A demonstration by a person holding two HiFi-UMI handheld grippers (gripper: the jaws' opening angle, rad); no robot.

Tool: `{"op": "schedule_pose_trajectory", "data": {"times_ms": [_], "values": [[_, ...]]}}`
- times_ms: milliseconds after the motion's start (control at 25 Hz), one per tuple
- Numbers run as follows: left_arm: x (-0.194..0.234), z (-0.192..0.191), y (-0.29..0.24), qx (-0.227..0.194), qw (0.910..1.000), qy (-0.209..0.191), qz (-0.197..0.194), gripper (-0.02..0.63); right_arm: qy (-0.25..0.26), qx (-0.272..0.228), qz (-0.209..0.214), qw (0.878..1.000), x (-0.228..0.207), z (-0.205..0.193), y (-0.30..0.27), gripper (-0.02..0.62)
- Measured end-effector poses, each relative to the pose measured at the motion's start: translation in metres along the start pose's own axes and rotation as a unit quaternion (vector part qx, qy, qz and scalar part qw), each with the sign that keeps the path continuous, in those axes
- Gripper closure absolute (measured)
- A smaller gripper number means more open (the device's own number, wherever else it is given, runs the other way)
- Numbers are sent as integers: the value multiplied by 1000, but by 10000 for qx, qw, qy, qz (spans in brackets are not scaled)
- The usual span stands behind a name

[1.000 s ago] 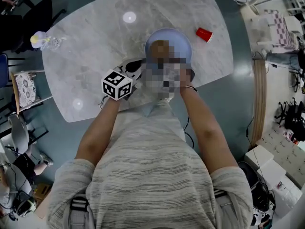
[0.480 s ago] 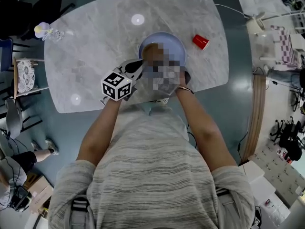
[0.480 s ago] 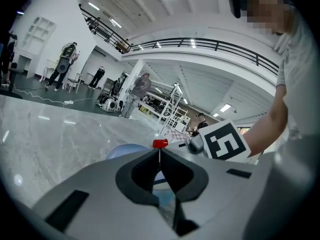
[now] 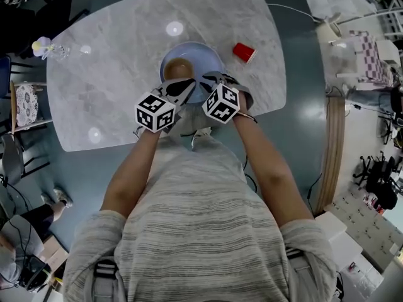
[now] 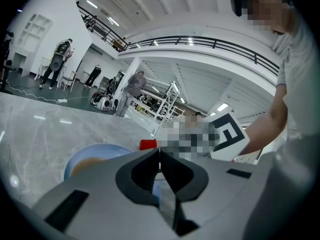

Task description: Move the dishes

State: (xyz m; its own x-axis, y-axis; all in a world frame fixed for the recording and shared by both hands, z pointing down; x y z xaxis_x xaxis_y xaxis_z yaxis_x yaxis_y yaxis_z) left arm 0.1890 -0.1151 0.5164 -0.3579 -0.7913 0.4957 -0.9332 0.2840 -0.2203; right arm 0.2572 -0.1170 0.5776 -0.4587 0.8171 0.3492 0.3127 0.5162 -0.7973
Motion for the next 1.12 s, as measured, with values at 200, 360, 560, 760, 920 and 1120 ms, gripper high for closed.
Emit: {"op": "schedule_pose_trajectory", "data": {"times_ms": [200,360,560,760,920,1120], "values": [[-11,-3,-30,179,9997,-73,-147,584,-355,93,-178,9992,-17,-31,11,497],[-21,-5,-53,346,9990,-112,-267,584,-919,211,-388,9948,-41,-62,19,497],[-29,-8,-77,492,9978,-142,-413,584,-1534,432,-743,9844,-76,-99,25,497],[-31,-5,-97,602,9966,-187,-523,584,-2423,470,-1022,9637,-107,-126,26,489],[-30,-6,-109,667,9958,-194,-594,584,-3231,380,-1163,9384,-126,-146,23,468],[-29,-4,-119,739,9950,-180,-641,584,-3807,365,-1197,9162,-143,-160,18,446]]}}
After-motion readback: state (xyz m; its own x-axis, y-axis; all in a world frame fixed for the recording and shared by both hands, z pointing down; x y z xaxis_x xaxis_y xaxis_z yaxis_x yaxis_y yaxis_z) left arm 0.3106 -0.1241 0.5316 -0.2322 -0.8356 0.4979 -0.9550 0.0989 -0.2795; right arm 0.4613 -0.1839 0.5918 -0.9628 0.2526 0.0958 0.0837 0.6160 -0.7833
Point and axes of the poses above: the fingertips, and each gripper's own axes: y backward along the fingers, x to its left, z out of its top, the point moved 4 cm from there along y, backward along the fingers, and after that the axes turned 8 degrees about -z, right-handed, at the moved point
